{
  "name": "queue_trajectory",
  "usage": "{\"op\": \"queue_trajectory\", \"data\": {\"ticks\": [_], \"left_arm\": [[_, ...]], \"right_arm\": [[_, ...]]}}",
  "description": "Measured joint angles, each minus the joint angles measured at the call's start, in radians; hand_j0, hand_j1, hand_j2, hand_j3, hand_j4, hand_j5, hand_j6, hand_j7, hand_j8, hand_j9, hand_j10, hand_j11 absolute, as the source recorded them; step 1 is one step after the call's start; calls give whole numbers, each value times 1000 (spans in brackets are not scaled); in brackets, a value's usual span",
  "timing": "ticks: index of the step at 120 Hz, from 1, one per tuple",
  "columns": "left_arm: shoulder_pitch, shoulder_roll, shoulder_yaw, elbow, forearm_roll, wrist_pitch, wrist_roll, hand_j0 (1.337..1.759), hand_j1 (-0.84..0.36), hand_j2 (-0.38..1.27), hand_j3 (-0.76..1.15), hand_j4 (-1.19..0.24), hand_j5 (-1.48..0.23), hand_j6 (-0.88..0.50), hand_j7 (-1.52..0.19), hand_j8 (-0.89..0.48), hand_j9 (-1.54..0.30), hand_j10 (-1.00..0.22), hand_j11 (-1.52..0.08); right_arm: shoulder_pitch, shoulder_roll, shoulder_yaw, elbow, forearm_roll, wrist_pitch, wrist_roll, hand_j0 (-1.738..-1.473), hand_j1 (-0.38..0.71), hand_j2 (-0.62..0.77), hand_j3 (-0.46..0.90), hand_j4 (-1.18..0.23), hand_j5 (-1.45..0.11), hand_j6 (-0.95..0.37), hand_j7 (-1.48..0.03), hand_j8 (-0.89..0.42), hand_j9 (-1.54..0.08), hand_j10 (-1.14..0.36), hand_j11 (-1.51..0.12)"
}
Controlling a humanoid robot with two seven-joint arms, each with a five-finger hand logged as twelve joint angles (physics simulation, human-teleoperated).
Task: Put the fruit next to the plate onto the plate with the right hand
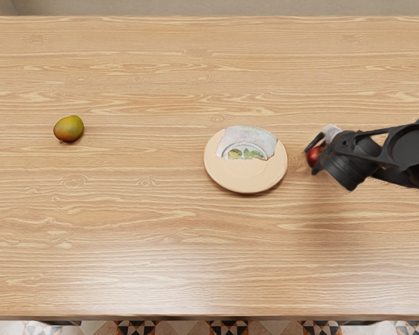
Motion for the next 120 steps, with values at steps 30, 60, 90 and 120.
{"op": "queue_trajectory", "data": {"ticks": [30, 60, 90, 120], "left_arm": [[0, 0, -1, 0, 0, 0, 0, 1658, 349, 0, 0, 0, 0, 0, 0, 0, 0, 0, 0], [0, 0, 0, 0, 0, 0, 0, 1658, 349, 0, 0, 0, 0, 0, 0, 0, 0, 0, 0], [0, 0, -1, 0, 0, 0, 0, 1658, 349, 0, 0, 0, 0, 0, 0, 0, 0, 0, 0], [0, 0, 0, 0, 0, 0, 0, 1658, 349, 0, 0, 0, 0, 0, 0, 0, 0, 0, 0]], "right_arm": [[-252, -200, 638, -23, 12, 432, -4, -1650, 311, 162, -1, -639, -1107, -345, -1069, -254, -1142, -549, -1088], [-300, -34, 764, -164, -26, 546, -4, -1649, 400, 333, 0, -605, -1206, -275, -1115, -175, -1193, -491, -1169], [-299, 6, 780, -204, -48, 537, -3, -1654, 37, 139, 0, -324, -613, -155, -566, -120, -607, -265, -596], [-499, -346, 1177, -100, 44, 906, -3, -1657, -215, 38, 0, -113, -203, -63, -189, -53, -201, -95, -198]]}}
